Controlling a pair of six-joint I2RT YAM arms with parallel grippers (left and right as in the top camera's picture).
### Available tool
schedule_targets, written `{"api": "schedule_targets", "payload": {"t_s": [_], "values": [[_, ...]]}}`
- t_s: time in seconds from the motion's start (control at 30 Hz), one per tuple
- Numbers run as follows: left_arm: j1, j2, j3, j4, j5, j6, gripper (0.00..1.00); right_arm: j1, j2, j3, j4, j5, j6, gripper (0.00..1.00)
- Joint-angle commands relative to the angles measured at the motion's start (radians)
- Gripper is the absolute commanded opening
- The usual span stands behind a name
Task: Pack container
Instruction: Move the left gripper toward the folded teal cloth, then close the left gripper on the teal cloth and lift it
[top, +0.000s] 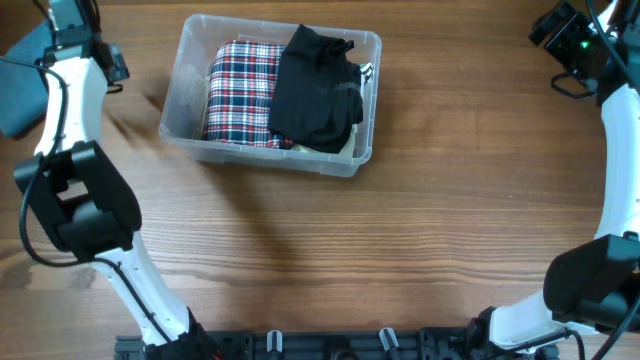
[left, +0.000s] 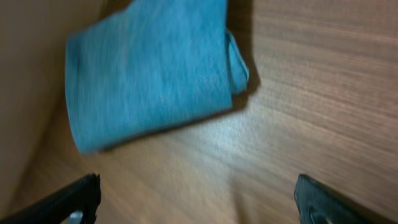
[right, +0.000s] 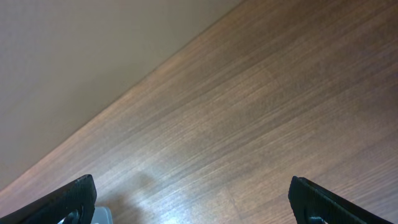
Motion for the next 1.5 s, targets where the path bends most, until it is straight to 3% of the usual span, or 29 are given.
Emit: {"api": "schedule_targets", "payload": {"t_s": [0.0,0.17,0.3,0.5,0.63,0.73,0.77,0.93,1.03,1.1,1.27,1.33,1.4,1.47], "values": [[0.023,0.078,0.0,0.082,-0.035,0.425,1.0,0.004,0.009,0.011,0.001,0.01,0.014,1.0],[0.113,0.111,0.0,0.059,0.087,0.615,1.0,0.004,0.009,0.011,0.001,0.01,0.014,1.0],[0.185,0.146,0.0,0.062,0.098,0.713,1.0,0.004,0.009,0.011,0.001,0.01,0.014,1.0],[0.211,0.25,0.0,0.248,0.05,0.767,0.99,0.004,0.009,0.011,0.001,0.01,0.013,1.0],[0.211,0.325,0.0,0.396,-0.002,0.895,0.99,0.004,0.009,0.011,0.001,0.01,0.014,1.0],[0.212,0.366,0.0,0.484,-0.038,0.899,0.99,0.004,0.009,0.011,0.001,0.01,0.014,1.0],[0.212,0.377,0.0,0.516,-0.067,0.898,0.94,0.004,0.009,0.011,0.001,0.01,0.014,1.0],[0.21,0.381,0.0,0.57,-0.069,0.853,0.26,0.004,0.009,0.011,0.001,0.01,0.014,1.0],[0.207,0.381,0.0,0.575,-0.081,0.84,0.04,0.004,0.009,0.011,0.001,0.01,0.014,1.0],[0.199,0.381,0.0,0.574,-0.105,0.819,0.04,0.004,0.009,0.011,0.001,0.01,0.014,1.0],[0.119,0.374,0.0,0.55,-0.227,0.568,0.04,0.004,0.009,0.011,0.001,0.01,0.014,1.0],[0.074,0.347,0.0,0.484,-0.239,0.477,0.04,0.004,0.009,0.011,0.001,0.01,0.014,1.0],[0.029,0.291,0.0,0.382,-0.237,0.284,0.04,0.004,0.009,0.011,0.001,0.01,0.013,1.0],[-0.015,0.197,0.0,0.259,-0.145,0.163,0.04,0.004,0.009,0.011,0.001,0.01,0.013,1.0]]}}
